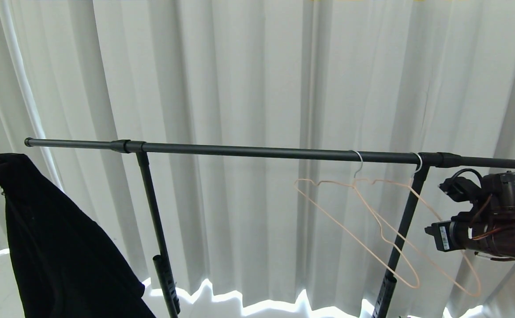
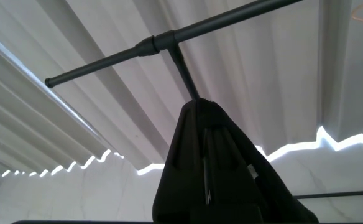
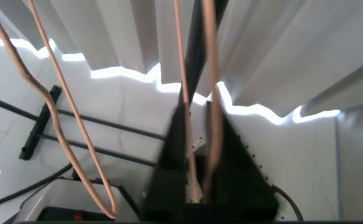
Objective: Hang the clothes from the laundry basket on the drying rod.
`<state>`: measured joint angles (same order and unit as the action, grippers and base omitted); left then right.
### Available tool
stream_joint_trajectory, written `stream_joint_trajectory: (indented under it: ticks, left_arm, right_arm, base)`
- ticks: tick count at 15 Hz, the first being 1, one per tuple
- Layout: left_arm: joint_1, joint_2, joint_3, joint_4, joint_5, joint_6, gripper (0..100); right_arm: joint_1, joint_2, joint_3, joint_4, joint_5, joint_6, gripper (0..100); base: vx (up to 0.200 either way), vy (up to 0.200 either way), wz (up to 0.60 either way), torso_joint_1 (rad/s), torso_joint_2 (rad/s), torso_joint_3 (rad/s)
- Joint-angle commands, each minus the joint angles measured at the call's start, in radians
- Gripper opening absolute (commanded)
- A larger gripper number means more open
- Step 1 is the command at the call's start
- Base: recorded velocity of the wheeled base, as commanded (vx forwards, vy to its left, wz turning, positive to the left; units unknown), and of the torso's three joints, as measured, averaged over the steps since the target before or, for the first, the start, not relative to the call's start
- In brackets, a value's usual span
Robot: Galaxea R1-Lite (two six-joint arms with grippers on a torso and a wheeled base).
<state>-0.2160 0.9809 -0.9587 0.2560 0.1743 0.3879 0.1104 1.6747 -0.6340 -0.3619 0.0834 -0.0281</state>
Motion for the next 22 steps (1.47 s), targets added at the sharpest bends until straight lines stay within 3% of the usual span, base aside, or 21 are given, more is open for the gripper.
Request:
stream_joint_trajectory:
  ticks: [1,14,18,22]
  left_arm:
    - [0.0,-0.001,0.002,0.0,0.001,-0.001,0]
    - [0.0,-0.027,0.034,-0.001,-0.001,-0.003,0]
    - [0.0,-0.034,0.035,-0.001,-0.001,-0.001,0]
    - [-0.002,-0.031,0.034,-0.001,-0.001,0.0,0]
  right_arm:
    - [0.005,-0.013,0.001,-0.003,0.002,-0.001,0]
    - [0.005,-0.162,0.01,0.0,0.004,0.027,0]
    - [0.005,-0.26,0.077,0.009,-0.001,0.025,0]
    - [0.005,-0.36,0.129,0.034,-0.008,0.02,0]
  base:
    - [0.0,0.0,0.0,0.0,0.0,0.0]
    - [0.0,0.0,0.0,0.0,0.0,0.0]
    - [0.0,0.0,0.0,0.0,0.0,0.0]
    - [-0.2,0.0,0.0,0.008,0.0,-0.001]
